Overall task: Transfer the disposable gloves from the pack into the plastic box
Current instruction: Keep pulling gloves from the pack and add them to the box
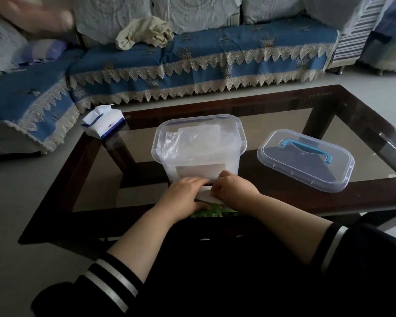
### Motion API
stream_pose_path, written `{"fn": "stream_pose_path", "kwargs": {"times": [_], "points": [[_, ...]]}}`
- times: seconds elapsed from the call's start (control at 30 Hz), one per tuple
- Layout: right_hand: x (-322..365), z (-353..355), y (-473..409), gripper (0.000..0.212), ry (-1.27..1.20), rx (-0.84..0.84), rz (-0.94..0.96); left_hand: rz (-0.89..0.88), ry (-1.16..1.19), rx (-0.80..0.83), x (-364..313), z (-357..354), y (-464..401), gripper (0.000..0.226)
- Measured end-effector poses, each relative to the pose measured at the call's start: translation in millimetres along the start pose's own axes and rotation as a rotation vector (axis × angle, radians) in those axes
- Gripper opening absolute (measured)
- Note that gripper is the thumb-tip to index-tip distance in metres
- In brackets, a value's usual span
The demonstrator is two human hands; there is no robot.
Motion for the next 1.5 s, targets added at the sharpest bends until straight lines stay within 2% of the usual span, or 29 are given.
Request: {"fn": "stream_pose_path", "kwargs": {"times": [0.03, 0.2, 0.33, 0.47, 0.53, 0.57, 0.67, 0.77, 0.83, 0.93, 1.0, 1.1, 1.2, 1.27, 1.3, 1.33, 1.4, 1.43, 1.5], "points": [[0, 0, 2, 0.014, -0.031, -0.009, -0.019, 0.013, -0.002, 0.011, 4, -3, 1, 0.068], [0, 7, 3, 0.004, -0.218, -0.072, -0.071, 0.089, 0.048, 0.039, 15, -11, 0, 0.054], [3, 23, 4, 0.004, -0.306, -0.167, -0.074, 0.124, 0.094, 0.044, 17, -13, 1, 0.048], [5, 14, 4, 0.017, -0.222, -0.095, -0.034, 0.098, 0.071, 0.039, 17, -16, 1, 0.054], [7, 2, 7, 0.029, -0.078, -0.015, -0.018, 0.102, 0.094, 0.056, 17, -19, 2, 0.059], [9, 0, 7, 0.028, -0.026, -0.016, 0.003, 0.113, 0.113, 0.064, 18, -20, 2, 0.060], [21, 13, 6, 0.016, -0.136, -0.143, 0.037, 0.148, 0.170, 0.066, 20, -21, 2, 0.054], [13, 28, 6, 0.007, -0.461, -0.246, -0.099, 0.170, 0.167, 0.084, 24, -23, 2, 0.062], [0, 46, 9, 0.005, -0.683, -0.380, -0.189, 0.169, 0.153, 0.090, 26, -23, 2, 0.066], [-9, 74, 20, 0.006, -1.020, -0.550, -0.243, 0.161, 0.149, 0.104, 25, -23, 2, 0.048], [-11, 90, 28, 0.004, -1.166, -0.631, -0.247, 0.146, 0.124, 0.102, 23, -22, 2, 0.048], [-15, 115, 36, 0.005, -1.259, -0.795, -0.218, 0.100, 0.079, 0.108, 17, -26, 3, 0.054], [-19, 142, 46, 0.009, -1.238, -0.987, -0.149, 0.078, 0.087, 0.105, 16, -23, 5, 0.059], [-17, 156, 52, 0.008, -1.127, -1.072, -0.066, 0.129, 0.137, 0.016, 17, -3, 7, 0.053], [-13, 161, 54, 0.007, -1.049, -1.090, -0.011, 0.166, 0.185, -0.126, 18, 19, 7, 0.045], [-10, 162, 54, 0.010, -0.986, -1.096, 0.032, 0.174, 0.254, -0.339, 16, 50, 7, 0.043], [-6, 159, 53, 0.015, -0.958, -1.077, 0.062, 0.116, 0.421, -0.729, 8, 109, 12, 0.058], [-5, 157, 52, 0.017, -0.962, -1.069, 0.069, 0.081, 0.491, -0.805, 0, 127, 8, 0.063], [-2, 154, 50, 0.017, -0.966, -1.050, 0.079, 0.019, 0.542, -0.712, -26, 141, -15, 0.082]]}}
Point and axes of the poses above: each hand's wrist, its own y-axis away from the middle knuckle, its own z-axis out of the back of the hand, x = y × z, the point moved 10 cm from there along -y, towards the middle knuckle, and after that the axes turned 15 degrees about -x, right-handed, at the moved point
